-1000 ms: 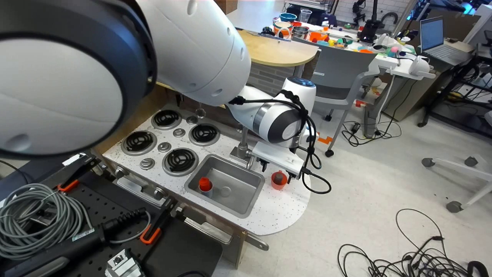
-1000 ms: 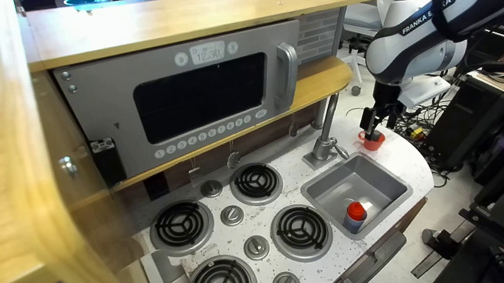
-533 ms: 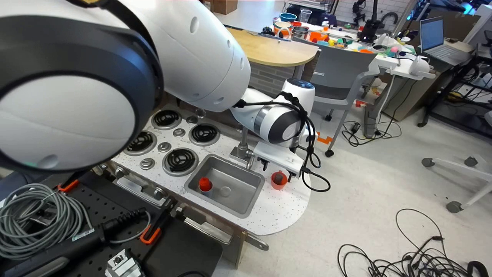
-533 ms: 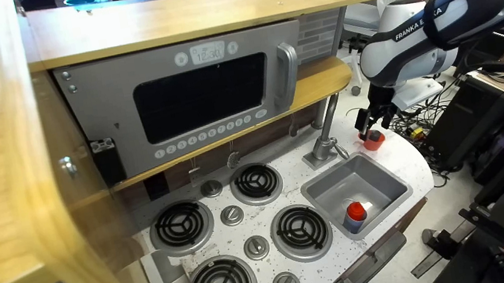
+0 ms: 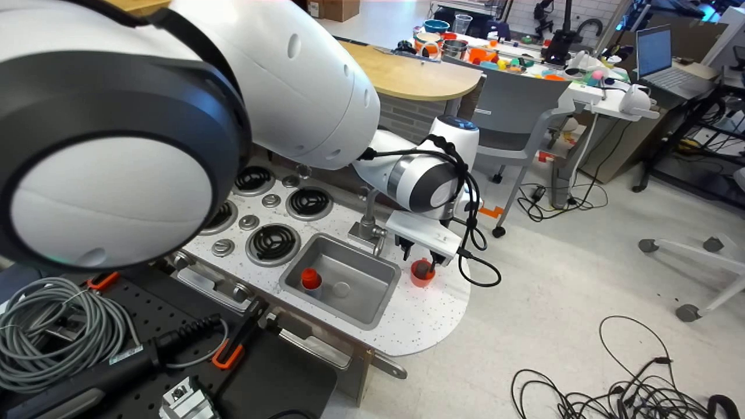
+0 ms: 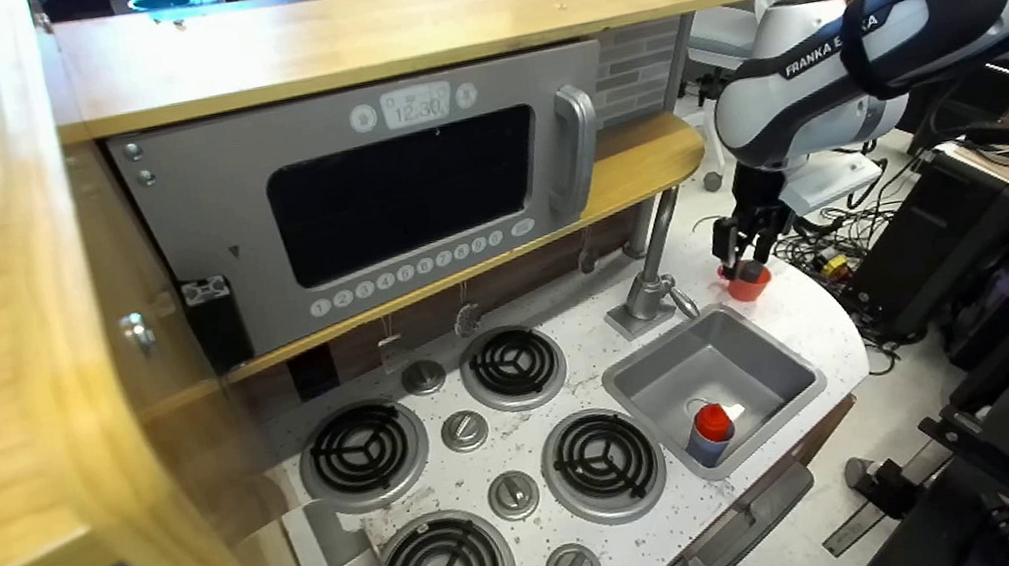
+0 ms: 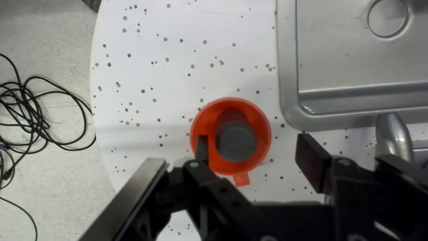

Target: Remove the gray object from the orange cup

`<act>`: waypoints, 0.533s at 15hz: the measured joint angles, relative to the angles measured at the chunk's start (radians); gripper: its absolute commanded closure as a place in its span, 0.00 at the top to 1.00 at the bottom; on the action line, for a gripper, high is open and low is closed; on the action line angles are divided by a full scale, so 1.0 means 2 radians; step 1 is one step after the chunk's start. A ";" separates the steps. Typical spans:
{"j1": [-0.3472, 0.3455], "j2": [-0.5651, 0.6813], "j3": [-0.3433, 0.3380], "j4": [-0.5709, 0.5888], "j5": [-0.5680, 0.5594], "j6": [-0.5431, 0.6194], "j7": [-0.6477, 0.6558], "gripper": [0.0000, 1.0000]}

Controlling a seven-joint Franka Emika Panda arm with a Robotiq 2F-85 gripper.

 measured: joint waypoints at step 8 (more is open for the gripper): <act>-0.002 0.011 0.000 0.023 0.000 -0.007 0.000 0.08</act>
